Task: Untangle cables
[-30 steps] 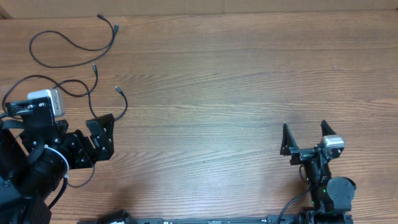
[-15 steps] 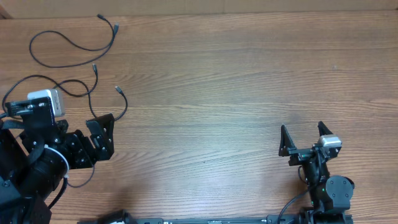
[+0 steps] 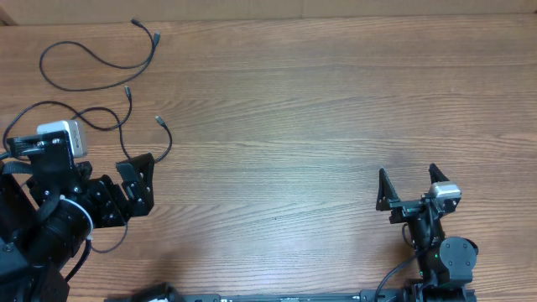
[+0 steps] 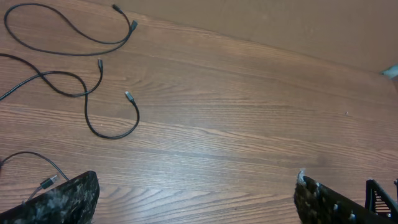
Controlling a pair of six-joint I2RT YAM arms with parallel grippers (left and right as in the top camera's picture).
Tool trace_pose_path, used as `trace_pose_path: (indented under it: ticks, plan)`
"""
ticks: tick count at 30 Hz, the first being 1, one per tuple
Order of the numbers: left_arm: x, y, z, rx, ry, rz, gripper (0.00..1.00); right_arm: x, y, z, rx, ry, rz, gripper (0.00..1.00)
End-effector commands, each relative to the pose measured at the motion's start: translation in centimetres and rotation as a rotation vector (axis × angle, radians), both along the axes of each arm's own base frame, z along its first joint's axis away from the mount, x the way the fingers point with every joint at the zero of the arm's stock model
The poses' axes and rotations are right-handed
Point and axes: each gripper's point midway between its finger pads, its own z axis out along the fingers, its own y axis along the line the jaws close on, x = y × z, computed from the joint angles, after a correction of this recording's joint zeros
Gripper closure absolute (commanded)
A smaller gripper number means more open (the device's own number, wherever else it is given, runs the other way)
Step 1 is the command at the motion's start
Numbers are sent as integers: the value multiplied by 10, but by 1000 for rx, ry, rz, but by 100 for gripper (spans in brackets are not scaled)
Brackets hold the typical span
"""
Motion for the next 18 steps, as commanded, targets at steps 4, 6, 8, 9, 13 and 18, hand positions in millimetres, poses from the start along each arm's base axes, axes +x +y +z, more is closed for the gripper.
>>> trace_pose_path:
  ticks: [4,6,8,9,13,18]
  plan:
    - [-1,-2,4,19,-20,-25,0,0,-2,-2,-2,-6,-9,0]
    - [-1,-2,4,19,-20,-25,1,0,-2,-2,-2,-6,-9,0]
    - [-1,-2,4,19,-20,-25,0,0,-2,-2,-2,-6,-9,0]
    - [-1,-2,4,19,-20,-25,0,0,-2,-2,-2,-6,-10,0]
    - [-1,-2,4,19,-20,-25,0,0,-2,-2,-2,-6,-9,0]
    - [-17,-7,-15,-16,87,-23,0,0,-2,-2,-2,-6,-9,0]
